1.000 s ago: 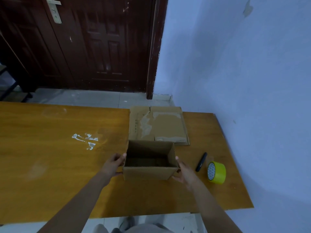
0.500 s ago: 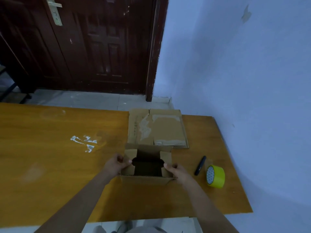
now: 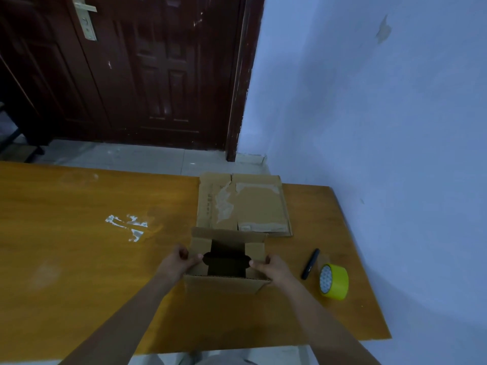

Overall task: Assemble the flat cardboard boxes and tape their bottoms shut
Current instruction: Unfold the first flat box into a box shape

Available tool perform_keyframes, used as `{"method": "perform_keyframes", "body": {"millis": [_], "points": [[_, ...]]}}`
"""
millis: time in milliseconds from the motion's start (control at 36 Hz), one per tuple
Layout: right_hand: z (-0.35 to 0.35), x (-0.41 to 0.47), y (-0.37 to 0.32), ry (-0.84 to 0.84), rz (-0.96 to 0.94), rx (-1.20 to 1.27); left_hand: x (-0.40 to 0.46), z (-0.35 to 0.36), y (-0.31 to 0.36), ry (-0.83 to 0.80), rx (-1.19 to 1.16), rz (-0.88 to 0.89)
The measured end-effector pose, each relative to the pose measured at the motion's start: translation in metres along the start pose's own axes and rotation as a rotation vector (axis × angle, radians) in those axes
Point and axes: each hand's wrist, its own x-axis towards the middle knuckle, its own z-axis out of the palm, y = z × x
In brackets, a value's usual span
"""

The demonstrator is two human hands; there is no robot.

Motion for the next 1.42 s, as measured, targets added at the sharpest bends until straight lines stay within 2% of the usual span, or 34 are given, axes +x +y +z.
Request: {"method": "perform_keyframes", "body": {"millis": [111,194,306,361,444,528,694,778,861,917,1000,1167,1278,1417], "points": [[0.001,-0.004,0.007,-0.048,0.004,0.003,-0.009,0.001,0.003,0.045,-0.222,0.019],[0.001,-0.002,0.012,0.016,-0.026,0.080,-0.013,-0.002,0.008,0.043,-0.305,0.126],[-0.005,-0.006,0.002,0.188,-0.298,0.245,-0.011,-0.007,0.017,0.045,-0.351,0.196],[-0.007,-0.009,-0.007,0.141,-0.386,0.254,-0.009,-0.009,0.023,0.043,-0.341,0.191],[-0.007,-0.010,-0.018,0.051,-0.402,0.157,-0.010,-0.008,0.034,0.010,-0.339,0.161],[-0.003,-0.010,-0.022,0.049,-0.445,0.083,-0.013,-0.003,0.041,0.008,-0.353,0.096],[0.005,-0.009,-0.004,0.017,-0.401,-0.044,-0.012,0.002,0.029,0.004,-0.199,0.120],[0.001,-0.015,-0.001,-0.094,-0.403,-0.101,-0.009,-0.002,0.020,-0.035,-0.100,0.193],[-0.006,-0.018,-0.001,-0.212,-0.416,-0.310,-0.009,-0.006,0.018,-0.106,0.047,0.252],[-0.008,-0.017,0.000,-0.217,-0.423,-0.403,-0.011,-0.008,0.018,-0.115,0.107,0.269],[-0.007,-0.015,-0.003,-0.137,-0.439,-0.380,-0.011,-0.009,0.017,-0.112,0.108,0.283],[0.007,-0.007,-0.008,0.121,-0.520,-0.602,-0.013,-0.011,0.026,-0.100,0.041,0.203],[0.024,0.003,-0.004,0.266,-0.500,-0.657,-0.010,-0.010,0.027,-0.168,0.310,0.257],[0.034,0.006,-0.001,0.371,-0.474,-0.708,-0.012,0.008,0.022,-0.027,0.447,0.274]]}}
